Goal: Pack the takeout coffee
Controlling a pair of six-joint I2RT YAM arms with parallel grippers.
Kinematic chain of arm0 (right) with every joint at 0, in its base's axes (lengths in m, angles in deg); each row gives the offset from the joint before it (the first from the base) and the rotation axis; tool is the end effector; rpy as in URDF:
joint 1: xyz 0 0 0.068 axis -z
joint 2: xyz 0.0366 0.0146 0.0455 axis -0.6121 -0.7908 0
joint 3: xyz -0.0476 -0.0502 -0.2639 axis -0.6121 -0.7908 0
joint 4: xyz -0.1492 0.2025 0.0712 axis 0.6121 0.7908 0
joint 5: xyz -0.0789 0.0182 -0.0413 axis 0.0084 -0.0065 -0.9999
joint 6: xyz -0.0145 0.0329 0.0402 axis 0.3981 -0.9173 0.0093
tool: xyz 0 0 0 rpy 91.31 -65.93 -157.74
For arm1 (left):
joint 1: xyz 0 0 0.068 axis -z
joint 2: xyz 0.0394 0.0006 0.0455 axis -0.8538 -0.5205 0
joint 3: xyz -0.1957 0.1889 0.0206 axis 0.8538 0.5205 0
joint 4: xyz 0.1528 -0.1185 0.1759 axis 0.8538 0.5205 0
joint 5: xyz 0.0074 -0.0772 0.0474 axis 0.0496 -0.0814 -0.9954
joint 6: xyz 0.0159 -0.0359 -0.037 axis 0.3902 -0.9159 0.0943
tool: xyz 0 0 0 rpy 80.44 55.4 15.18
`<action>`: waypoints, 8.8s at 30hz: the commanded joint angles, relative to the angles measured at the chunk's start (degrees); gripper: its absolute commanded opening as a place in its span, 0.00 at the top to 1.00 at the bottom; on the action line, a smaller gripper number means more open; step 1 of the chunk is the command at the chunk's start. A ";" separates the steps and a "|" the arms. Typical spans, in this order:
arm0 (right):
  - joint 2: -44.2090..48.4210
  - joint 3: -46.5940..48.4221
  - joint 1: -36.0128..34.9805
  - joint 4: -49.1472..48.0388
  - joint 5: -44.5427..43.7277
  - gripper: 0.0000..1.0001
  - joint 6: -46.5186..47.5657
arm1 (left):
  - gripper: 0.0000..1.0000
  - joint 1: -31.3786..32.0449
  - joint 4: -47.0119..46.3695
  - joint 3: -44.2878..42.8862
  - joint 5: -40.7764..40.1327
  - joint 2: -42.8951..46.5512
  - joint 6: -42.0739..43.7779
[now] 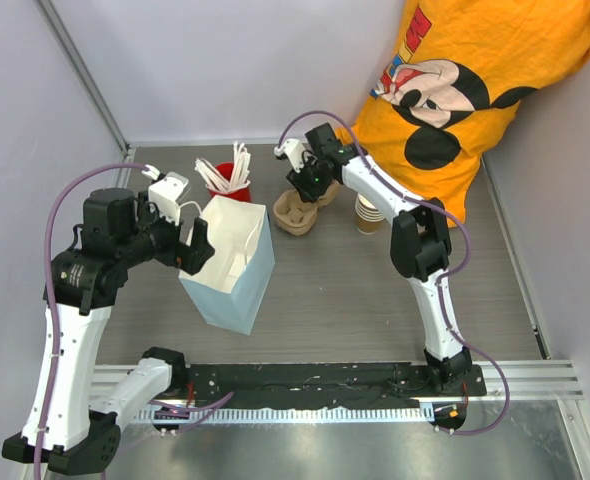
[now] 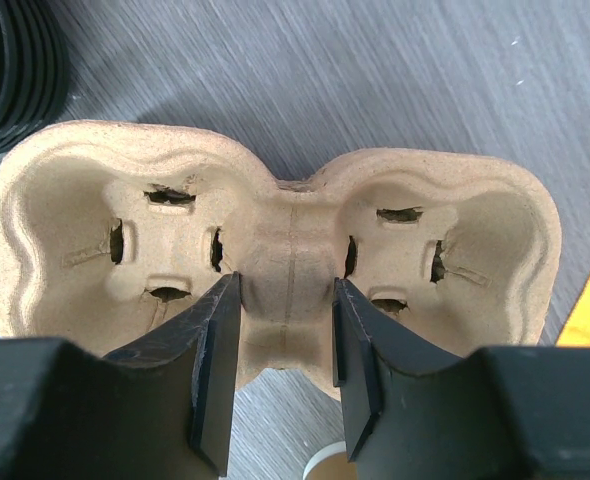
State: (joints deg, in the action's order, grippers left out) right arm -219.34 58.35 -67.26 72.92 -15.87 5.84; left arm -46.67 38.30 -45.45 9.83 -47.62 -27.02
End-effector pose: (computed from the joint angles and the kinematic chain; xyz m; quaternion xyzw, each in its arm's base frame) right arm 0.4394 0.2580 0.2376 -0.4962 0.8028 0.1066 0.3129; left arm 0.1282 -0.0384 0.4289 0.2116 0.8531 -0.1613 0.4487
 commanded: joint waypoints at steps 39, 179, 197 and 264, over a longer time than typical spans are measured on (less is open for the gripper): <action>36.45 7.12 -8.01 -0.49 10.35 0.96 -13.78 | 0.00 -0.45 -9.58 -7.16 -7.37 -0.55 -2.02; 12.72 1.94 -31.83 4.60 -10.38 0.99 -14.40 | 0.83 -9.42 -14.95 4.18 -9.56 -0.46 -10.63; 11.14 4.40 -31.83 7.42 -10.12 0.99 -14.31 | 0.84 -9.33 -15.30 5.06 -9.30 -0.38 -10.72; 15.09 11.34 -32.36 13.66 -10.91 0.00 -10.62 | 0.85 -9.42 -15.21 4.62 -9.03 -1.08 -10.72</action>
State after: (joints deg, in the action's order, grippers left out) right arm -209.09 66.92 -99.30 86.60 -25.79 -5.64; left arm -55.78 24.94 -40.03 0.76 -48.78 -37.54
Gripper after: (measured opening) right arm 0.990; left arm 0.151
